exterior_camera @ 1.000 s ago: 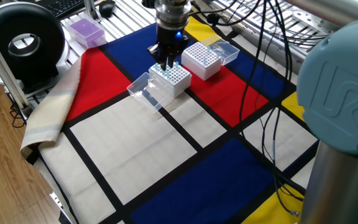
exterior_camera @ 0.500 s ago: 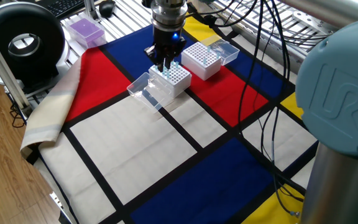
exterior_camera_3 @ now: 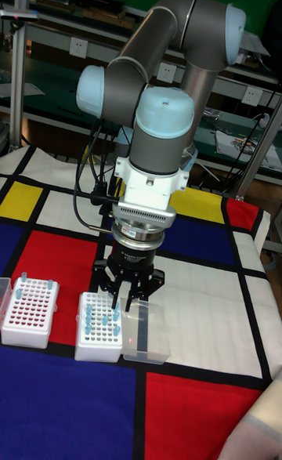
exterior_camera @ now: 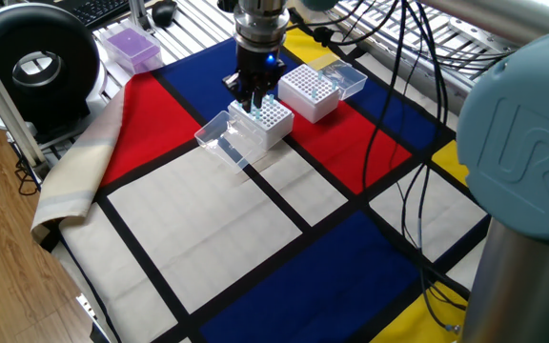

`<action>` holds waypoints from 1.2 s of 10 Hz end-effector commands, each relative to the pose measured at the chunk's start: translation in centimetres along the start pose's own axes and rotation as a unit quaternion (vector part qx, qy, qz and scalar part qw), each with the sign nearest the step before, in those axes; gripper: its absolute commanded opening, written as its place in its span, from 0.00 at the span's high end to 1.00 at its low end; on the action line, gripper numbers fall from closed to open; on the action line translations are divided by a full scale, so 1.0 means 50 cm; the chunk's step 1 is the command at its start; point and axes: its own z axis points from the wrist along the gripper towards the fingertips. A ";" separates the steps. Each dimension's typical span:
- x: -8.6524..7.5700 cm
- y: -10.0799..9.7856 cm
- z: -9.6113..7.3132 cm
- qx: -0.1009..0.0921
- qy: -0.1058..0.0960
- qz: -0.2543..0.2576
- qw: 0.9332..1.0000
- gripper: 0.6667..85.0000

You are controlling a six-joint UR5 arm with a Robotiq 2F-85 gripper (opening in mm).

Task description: Transfer all medium pipette tips from one holder to another

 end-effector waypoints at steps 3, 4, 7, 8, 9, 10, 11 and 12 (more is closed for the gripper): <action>0.002 -0.006 -0.001 -0.007 -0.006 0.003 1.000 0.68; 0.003 -0.004 0.001 -0.008 -0.007 0.005 1.000 0.68; 0.005 -0.001 0.015 -0.007 -0.011 0.006 1.000 0.68; 0.006 -0.002 0.016 -0.005 -0.011 0.006 1.000 0.68; 0.006 -0.004 0.016 -0.004 -0.012 0.006 1.000 0.68; 0.007 -0.005 0.017 -0.004 -0.011 0.006 1.000 0.68; 0.008 -0.008 0.019 -0.003 -0.010 0.005 1.000 0.69; 0.008 -0.010 0.019 -0.002 -0.010 0.007 1.000 0.71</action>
